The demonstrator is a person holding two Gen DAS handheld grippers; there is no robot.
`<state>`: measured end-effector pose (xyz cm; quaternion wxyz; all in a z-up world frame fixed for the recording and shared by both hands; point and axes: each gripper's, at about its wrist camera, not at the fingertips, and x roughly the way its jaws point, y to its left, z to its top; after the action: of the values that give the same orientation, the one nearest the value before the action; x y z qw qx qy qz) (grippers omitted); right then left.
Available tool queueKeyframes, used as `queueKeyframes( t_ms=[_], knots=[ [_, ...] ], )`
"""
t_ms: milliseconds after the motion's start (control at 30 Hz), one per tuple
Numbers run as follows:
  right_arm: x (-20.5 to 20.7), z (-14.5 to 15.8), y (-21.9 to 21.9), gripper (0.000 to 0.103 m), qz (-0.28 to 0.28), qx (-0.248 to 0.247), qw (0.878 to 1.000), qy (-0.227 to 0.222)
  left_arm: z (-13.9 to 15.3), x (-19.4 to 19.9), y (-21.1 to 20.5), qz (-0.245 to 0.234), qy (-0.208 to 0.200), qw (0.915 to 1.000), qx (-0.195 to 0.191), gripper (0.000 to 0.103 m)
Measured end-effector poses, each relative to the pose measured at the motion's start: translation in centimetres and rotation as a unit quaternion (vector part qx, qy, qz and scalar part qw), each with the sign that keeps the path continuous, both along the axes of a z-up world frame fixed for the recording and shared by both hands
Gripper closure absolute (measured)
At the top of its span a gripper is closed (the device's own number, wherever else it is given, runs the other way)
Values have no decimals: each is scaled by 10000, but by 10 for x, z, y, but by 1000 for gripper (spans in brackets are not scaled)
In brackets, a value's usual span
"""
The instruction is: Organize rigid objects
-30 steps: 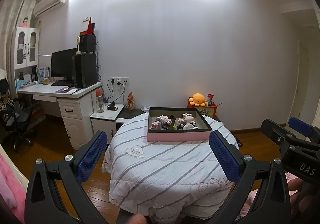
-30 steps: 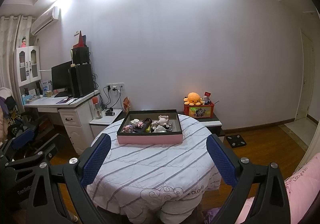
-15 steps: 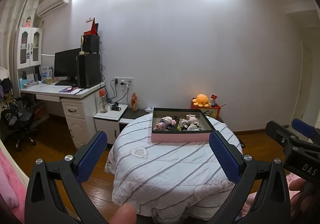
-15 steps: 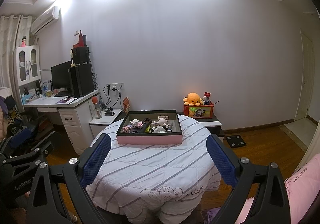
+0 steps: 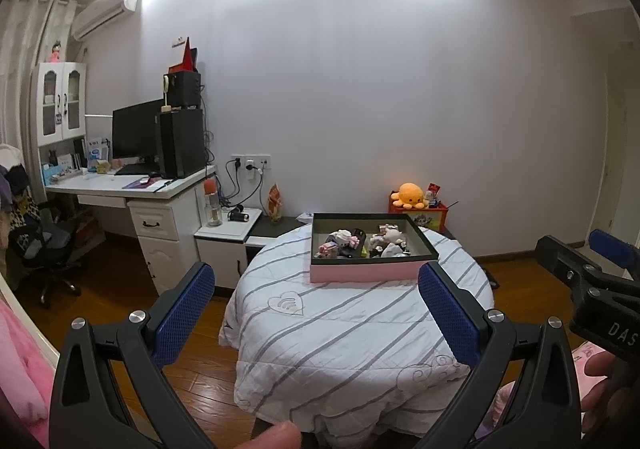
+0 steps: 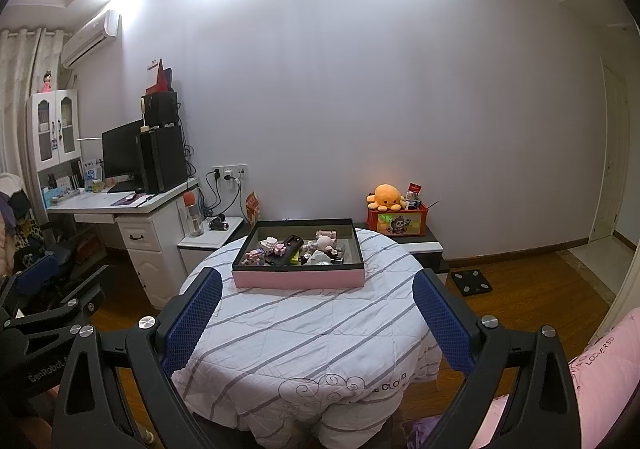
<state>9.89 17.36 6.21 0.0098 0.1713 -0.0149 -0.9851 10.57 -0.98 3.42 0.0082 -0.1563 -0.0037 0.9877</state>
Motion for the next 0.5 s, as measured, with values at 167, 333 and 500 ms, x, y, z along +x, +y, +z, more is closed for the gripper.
queueKeyframes(
  t_ms=[167, 333, 500],
  knots=[
    [-2, 0, 1, 5, -14, -1, 10000, -12, 2, 0, 1, -12, 5, 10000, -16, 0],
    [-3, -1, 2, 5, -21, -1, 10000, -27, 1, 0, 1, -16, 4, 10000, -51, 0],
    [-5, -3, 2, 5, -29, 2, 10000, -64, 1, 0, 0, -64, 18, 10000, -1, 0]
  ],
)
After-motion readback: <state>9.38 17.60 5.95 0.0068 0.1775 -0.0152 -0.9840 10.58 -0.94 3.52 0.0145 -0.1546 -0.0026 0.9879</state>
